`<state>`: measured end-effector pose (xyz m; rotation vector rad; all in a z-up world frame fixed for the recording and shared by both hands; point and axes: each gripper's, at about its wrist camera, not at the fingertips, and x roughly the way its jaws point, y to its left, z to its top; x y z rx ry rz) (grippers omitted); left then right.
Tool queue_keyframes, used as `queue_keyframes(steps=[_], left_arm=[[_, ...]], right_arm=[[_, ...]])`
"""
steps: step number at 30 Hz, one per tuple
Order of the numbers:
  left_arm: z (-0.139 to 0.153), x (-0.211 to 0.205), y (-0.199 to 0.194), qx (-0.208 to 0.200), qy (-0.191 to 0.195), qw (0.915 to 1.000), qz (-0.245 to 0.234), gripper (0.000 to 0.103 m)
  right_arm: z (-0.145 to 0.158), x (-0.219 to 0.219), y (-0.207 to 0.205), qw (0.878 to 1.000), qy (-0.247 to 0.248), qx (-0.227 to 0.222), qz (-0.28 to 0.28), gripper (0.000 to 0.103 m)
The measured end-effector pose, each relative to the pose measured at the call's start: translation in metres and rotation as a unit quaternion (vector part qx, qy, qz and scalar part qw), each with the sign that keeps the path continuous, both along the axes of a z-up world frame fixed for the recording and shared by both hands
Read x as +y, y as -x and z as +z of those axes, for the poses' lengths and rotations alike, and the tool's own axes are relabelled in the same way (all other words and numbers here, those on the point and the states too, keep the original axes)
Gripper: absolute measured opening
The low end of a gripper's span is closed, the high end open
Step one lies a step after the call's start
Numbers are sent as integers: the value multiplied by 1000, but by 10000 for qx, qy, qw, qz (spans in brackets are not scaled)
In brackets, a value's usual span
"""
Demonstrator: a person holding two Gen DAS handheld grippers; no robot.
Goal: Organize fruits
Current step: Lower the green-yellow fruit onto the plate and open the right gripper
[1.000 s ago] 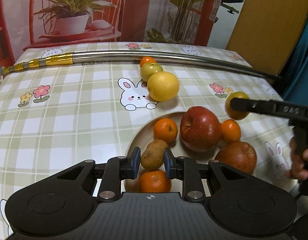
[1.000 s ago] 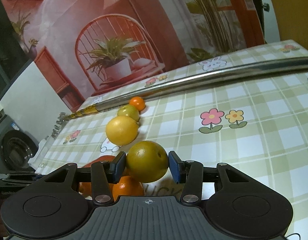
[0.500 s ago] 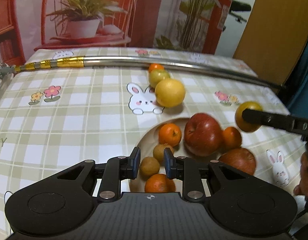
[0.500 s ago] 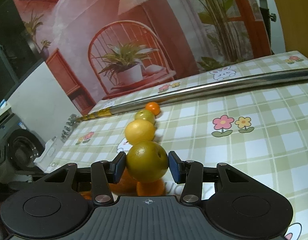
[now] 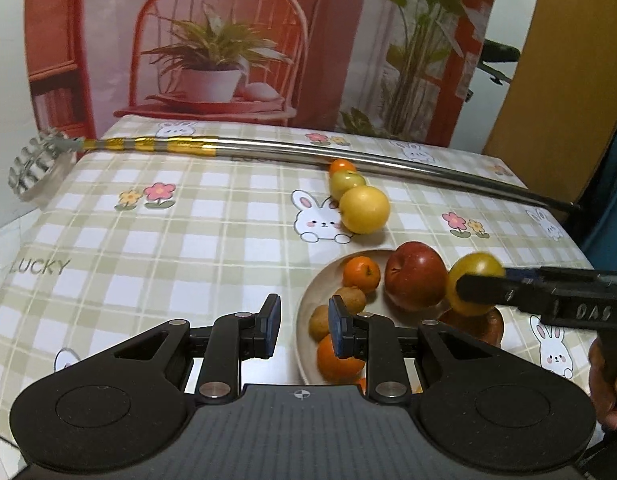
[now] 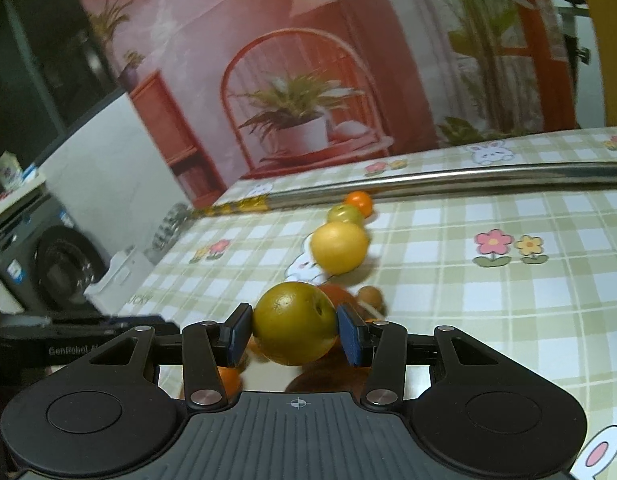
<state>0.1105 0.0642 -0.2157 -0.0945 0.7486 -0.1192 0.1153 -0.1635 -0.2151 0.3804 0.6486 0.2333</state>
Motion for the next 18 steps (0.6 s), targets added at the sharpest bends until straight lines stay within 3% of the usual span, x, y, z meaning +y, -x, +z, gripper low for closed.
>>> queue_keyframes(steps=[7, 11, 15, 18], left_arm=[[1, 17, 14, 30, 244, 9995, 203, 28], [3, 23, 19, -29, 348, 9991, 259, 29], [2, 23, 19, -41, 272, 9992, 283, 39], [2, 24, 20, -66, 243, 9993, 276, 39]], right_arm=[[-1, 40, -4, 9971, 484, 290, 512, 43], [-1, 66, -10, 9904, 1025, 436, 822, 43], [-4, 84, -15, 9826, 1378, 626, 1074, 43], [-8, 90, -18, 9790, 1507, 765, 1141, 43]])
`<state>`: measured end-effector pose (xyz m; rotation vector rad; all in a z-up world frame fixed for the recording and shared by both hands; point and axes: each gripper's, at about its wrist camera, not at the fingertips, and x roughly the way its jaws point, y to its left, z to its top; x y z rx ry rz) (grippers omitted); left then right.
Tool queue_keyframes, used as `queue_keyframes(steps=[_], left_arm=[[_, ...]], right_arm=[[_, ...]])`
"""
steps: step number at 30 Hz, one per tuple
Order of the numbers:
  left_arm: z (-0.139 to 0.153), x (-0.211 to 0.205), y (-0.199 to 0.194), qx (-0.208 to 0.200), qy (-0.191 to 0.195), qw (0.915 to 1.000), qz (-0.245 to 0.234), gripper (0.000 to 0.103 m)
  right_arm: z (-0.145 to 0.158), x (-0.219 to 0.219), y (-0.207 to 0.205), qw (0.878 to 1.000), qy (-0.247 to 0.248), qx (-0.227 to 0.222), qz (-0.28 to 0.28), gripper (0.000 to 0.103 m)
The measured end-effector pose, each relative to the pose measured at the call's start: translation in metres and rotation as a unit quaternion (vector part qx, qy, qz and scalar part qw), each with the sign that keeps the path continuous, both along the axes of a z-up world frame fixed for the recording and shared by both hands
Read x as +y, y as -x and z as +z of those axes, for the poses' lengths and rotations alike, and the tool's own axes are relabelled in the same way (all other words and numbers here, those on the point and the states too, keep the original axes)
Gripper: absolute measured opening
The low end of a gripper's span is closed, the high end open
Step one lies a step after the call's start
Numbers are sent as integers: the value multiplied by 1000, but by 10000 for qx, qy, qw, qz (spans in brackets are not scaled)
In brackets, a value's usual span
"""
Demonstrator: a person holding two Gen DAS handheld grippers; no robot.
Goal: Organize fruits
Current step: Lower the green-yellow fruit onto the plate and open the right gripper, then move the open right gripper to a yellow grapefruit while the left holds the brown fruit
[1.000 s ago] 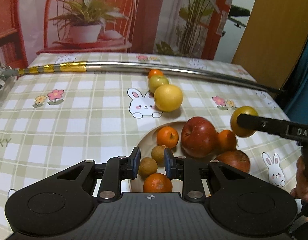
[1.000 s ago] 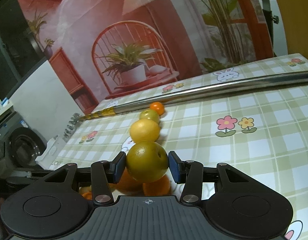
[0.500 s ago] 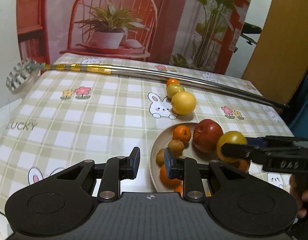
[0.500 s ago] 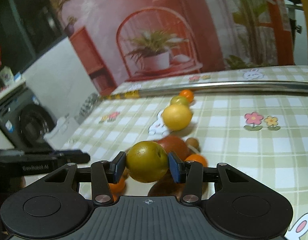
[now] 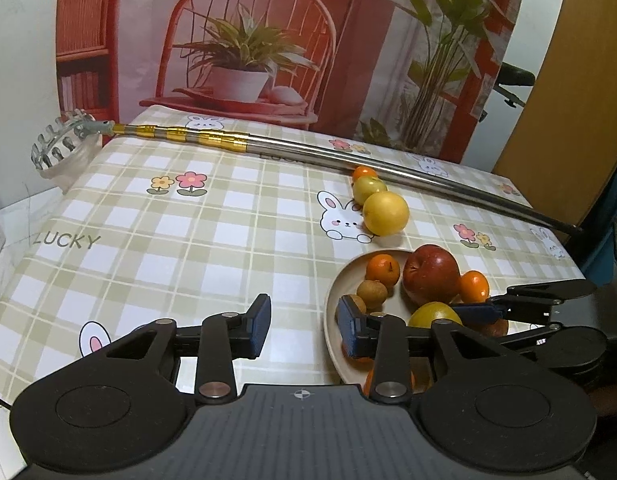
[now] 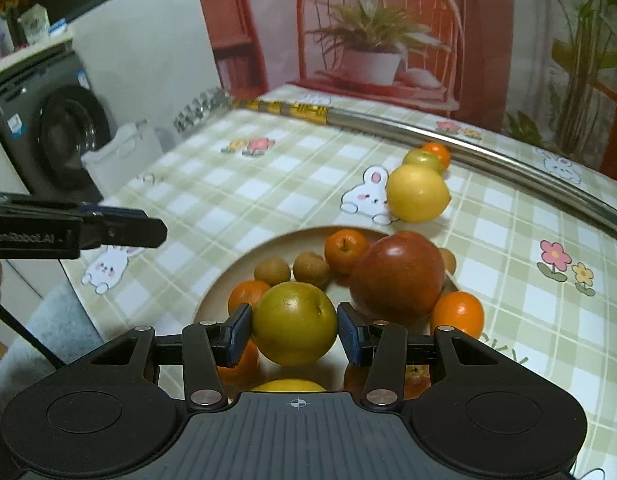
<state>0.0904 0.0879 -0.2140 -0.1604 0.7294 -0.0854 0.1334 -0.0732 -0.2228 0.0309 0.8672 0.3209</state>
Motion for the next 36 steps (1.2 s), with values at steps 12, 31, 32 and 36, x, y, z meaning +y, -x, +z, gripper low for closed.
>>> queue_keyframes(steps=[12, 31, 32, 36], left_arm=[[-7, 3, -1, 104, 49, 9999, 115, 39], [-5, -10, 0, 196, -165, 9997, 3, 39], [-5, -11, 0, 197, -183, 9996, -10, 39], [-2, -14, -5, 253, -232, 9994, -48, 39]], right_arm=[[-11, 12, -13, 9991, 257, 279, 188, 43], [7, -16, 7, 9983, -143, -451, -331, 43], [10, -21, 8, 9975, -162, -539, -417, 43], [18, -42, 14, 9931, -262, -840, -770, 43]])
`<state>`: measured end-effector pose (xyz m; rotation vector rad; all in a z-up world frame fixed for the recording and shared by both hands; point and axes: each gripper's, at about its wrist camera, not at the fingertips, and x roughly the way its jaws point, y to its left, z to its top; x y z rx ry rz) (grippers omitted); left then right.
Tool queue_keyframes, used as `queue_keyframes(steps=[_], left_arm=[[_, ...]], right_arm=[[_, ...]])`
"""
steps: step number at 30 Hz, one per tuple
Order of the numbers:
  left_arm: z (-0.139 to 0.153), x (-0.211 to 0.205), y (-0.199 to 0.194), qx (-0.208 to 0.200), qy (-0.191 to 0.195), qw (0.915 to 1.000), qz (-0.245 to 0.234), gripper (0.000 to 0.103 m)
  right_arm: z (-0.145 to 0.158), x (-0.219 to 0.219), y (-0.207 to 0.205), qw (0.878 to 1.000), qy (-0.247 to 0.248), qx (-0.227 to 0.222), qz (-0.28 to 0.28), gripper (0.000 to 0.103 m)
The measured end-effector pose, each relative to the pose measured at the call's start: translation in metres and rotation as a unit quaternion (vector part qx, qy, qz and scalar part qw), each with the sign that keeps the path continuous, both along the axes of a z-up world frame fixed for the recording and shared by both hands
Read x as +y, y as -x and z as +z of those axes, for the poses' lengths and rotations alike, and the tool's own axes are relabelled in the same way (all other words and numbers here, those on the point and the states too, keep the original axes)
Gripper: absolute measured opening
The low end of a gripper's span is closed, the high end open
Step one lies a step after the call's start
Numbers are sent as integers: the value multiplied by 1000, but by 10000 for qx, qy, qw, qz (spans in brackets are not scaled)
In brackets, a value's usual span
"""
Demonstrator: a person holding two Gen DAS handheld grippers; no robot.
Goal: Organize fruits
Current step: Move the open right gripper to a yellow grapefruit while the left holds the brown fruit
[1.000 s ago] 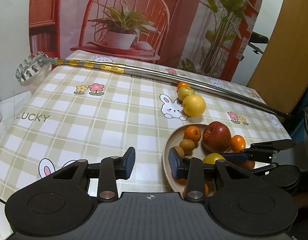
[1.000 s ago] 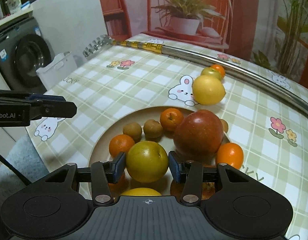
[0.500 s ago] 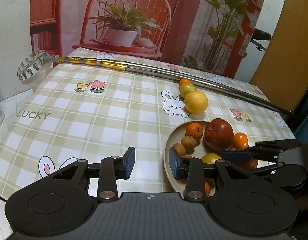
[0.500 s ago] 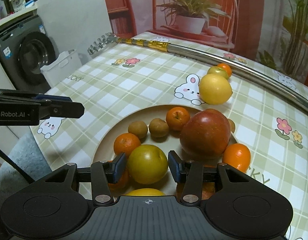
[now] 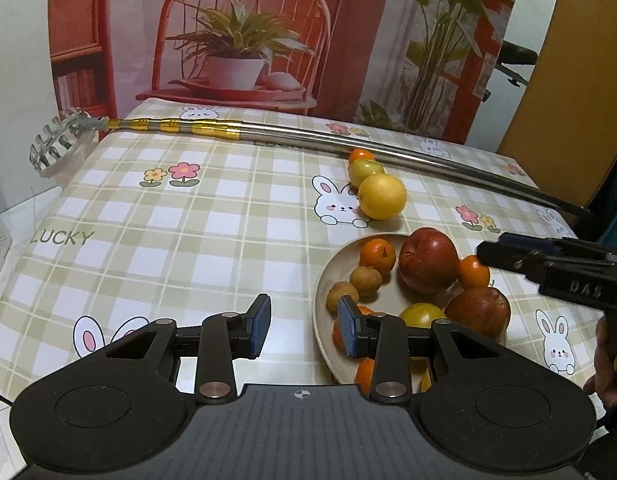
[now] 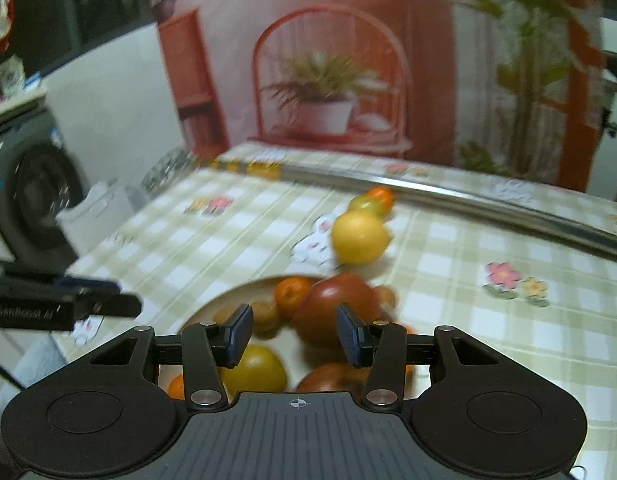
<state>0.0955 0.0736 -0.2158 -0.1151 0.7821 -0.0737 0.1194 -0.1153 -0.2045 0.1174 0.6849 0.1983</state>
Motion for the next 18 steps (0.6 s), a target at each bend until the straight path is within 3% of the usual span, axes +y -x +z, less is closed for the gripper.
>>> queue_keyframes(steps=[11, 18], left_arm=[[11, -16, -33, 370, 151, 9990, -192, 39], [15, -48, -70, 577, -39, 9969, -532, 39]], right_arm=[[-12, -74, 11, 9935, -582, -132, -965, 44], [-31, -90, 18, 9913, -362, -308, -1227, 44]])
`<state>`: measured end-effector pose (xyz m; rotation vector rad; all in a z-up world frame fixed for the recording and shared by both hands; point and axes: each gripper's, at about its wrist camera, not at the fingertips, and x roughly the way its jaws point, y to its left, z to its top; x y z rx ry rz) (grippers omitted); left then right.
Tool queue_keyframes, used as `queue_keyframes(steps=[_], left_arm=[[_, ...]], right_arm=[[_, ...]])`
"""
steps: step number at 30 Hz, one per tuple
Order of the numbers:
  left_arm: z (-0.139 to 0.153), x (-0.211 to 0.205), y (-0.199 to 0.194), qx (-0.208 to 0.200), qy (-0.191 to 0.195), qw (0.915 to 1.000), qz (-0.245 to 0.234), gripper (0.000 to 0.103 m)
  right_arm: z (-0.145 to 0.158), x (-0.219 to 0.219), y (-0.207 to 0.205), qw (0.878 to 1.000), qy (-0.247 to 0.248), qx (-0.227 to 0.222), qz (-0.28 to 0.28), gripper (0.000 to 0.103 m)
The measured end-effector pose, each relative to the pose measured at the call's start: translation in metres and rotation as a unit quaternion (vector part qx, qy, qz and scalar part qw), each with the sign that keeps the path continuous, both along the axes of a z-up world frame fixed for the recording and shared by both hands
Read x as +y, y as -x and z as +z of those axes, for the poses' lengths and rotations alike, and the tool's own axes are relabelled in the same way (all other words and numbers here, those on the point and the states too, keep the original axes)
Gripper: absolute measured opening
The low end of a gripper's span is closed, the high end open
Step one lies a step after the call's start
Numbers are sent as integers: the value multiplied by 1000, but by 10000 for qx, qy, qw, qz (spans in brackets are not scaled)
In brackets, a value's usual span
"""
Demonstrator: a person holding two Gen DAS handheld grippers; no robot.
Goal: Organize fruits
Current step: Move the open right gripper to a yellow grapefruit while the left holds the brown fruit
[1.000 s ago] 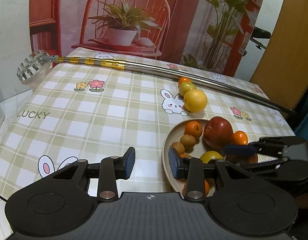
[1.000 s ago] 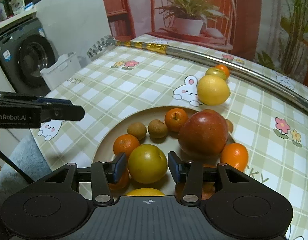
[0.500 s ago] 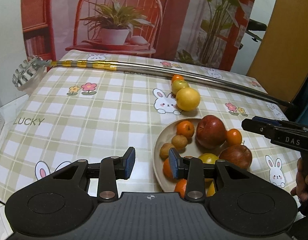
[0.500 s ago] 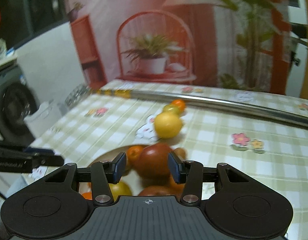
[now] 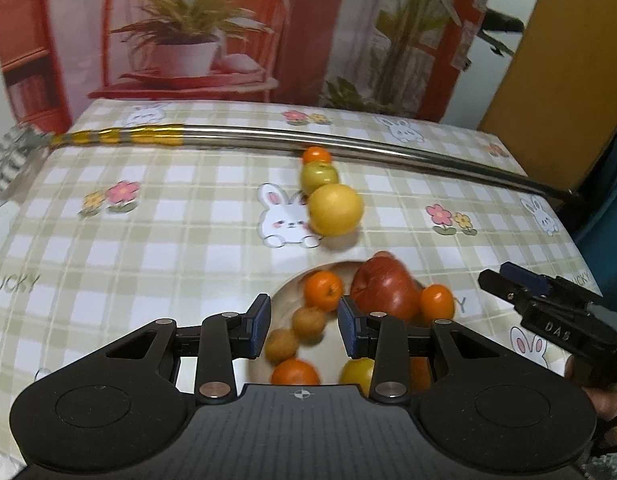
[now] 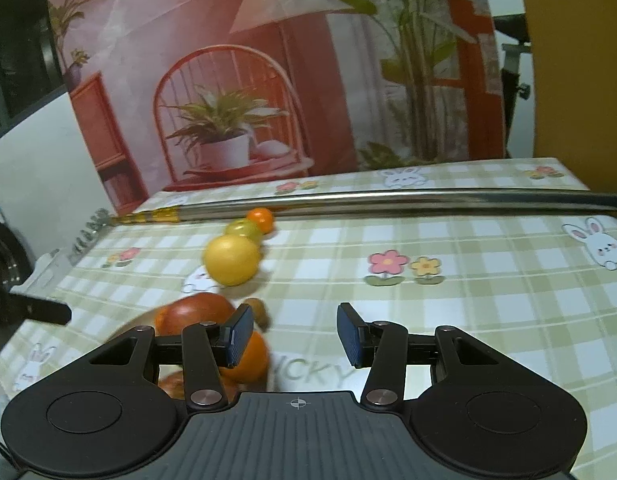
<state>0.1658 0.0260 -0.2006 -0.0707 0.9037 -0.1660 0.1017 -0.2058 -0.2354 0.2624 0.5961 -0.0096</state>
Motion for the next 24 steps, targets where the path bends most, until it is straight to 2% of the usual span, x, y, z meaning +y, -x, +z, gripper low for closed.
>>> queue_keyframes(steps=[8, 14, 20, 24], left_arm=[[-2, -49, -54, 276, -85, 9981, -540, 39], [-25, -74, -98, 757, 134, 9942, -753, 38], [-53, -82, -133, 1255, 234, 9905, -509, 38], [-65, -85, -143, 1406, 144, 9887, -503, 38]], right_arm=[[-20, -28, 2, 9991, -192, -122, -360, 44], [-32, -41, 1, 9985, -26, -159, -519, 44], [-41, -50, 2, 9980, -123, -175, -591, 44], [-45, -52, 3, 9979, -203, -162, -597, 44]])
